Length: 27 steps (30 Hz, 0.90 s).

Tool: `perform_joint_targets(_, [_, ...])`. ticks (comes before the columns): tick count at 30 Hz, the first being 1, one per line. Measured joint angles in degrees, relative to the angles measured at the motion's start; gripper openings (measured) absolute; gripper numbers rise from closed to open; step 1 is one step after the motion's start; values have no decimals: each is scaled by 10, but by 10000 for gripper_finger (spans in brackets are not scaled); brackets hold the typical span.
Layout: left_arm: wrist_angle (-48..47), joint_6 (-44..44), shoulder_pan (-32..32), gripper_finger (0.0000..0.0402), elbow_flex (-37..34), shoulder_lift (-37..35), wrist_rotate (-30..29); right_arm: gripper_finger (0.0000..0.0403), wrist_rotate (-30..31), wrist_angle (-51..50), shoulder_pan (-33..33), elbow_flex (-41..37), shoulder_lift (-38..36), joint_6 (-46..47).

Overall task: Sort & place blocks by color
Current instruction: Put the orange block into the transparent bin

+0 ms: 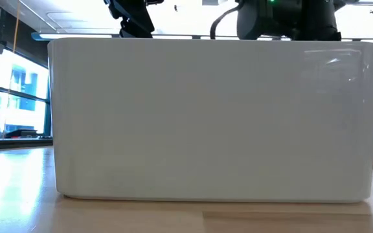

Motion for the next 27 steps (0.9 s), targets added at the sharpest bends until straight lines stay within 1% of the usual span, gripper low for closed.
perform_joint_targets(4, [0,0,0,163,0,0,0,200,-23,16,0,0,12,-1])
perform_joint_targets(18, [-2,17,0,163,0,0,0,190,-31,24,1,2,38,4])
perform_joint_targets(21, [-11,31,1,163,0,0,-1,167,-29,24,0,2,37,14])
perform_joint_targets(25, [-28,35,8,163,0,0,-14,104,-24,17,0,2,37,17])
perform_joint_targets(26, [-33,35,12,163,0,0,-18,96,-23,16,0,2,37,18])
perform_joint_targets(27, [-38,35,16,163,0,0,-23,96,-23,15,0,2,37,20])
